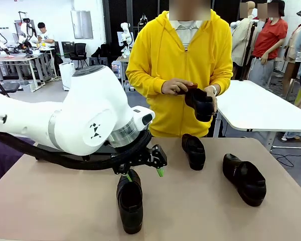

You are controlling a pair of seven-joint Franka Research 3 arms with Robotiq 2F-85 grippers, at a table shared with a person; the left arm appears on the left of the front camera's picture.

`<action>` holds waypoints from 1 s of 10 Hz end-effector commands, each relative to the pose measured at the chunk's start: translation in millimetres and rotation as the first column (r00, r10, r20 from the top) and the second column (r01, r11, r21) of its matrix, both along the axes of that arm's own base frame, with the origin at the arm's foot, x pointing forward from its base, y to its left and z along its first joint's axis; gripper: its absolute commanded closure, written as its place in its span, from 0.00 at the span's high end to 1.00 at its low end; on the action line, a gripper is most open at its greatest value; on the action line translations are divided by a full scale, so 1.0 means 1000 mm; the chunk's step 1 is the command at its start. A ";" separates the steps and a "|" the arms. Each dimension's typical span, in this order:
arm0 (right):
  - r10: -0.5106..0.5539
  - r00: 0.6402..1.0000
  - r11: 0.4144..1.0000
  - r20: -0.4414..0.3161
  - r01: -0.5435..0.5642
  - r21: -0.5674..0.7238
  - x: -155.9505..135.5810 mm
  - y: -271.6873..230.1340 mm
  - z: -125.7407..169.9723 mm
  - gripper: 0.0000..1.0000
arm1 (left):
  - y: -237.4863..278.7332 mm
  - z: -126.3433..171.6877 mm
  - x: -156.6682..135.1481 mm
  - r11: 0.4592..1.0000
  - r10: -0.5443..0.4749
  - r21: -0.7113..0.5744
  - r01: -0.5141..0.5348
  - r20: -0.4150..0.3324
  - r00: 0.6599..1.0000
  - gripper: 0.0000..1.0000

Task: Organize the shoes by placing them on the stand.
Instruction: Place the Shoe from the middle of the table onto the Shoes Stand.

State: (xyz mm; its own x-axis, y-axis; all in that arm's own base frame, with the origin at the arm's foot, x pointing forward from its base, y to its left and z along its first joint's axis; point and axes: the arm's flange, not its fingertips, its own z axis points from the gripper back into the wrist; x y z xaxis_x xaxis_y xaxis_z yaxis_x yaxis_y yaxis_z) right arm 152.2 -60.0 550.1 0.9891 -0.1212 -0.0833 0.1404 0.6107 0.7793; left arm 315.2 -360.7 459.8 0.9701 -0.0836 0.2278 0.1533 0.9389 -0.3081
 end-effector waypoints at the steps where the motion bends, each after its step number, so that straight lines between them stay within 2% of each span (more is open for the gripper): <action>1: 0.016 1.000 1.000 0.020 -0.017 0.006 -0.001 -0.003 0.002 1.00 | 0.000 -0.003 0.003 1.000 0.006 0.002 -0.006 0.004 1.000 1.00; 3: 0.016 1.000 1.000 0.020 -0.017 0.006 -0.001 -0.003 0.002 1.00 | -0.009 -0.033 0.011 0.998 0.051 0.030 -0.049 -0.082 0.995 1.00; 4: 0.016 1.000 1.000 0.020 -0.017 0.006 -0.001 -0.003 0.002 1.00 | -0.011 -0.046 0.015 0.998 0.052 0.032 -0.049 -0.098 0.994 1.00; 5: 0.016 1.000 1.000 0.020 -0.017 0.006 -0.001 -0.003 0.002 1.00 | -0.014 -0.059 0.019 0.994 0.091 0.067 -0.085 -0.106 0.990 1.00; 6: 0.016 1.000 1.000 0.020 -0.017 0.006 -0.001 -0.003 0.002 1.00 | -0.018 -0.072 0.025 0.994 0.078 0.086 -0.068 -0.124 0.989 1.00; 8: 0.016 1.000 1.000 0.020 -0.017 0.006 -0.001 -0.003 0.002 1.00 | -0.025 -0.100 0.040 0.972 0.187 0.161 -0.171 -0.090 0.978 1.00; 10: 0.016 1.000 1.000 0.020 -0.017 0.006 -0.001 -0.003 0.002 1.00 | -0.032 -0.112 0.043 0.968 0.184 0.197 -0.157 -0.129 0.974 1.00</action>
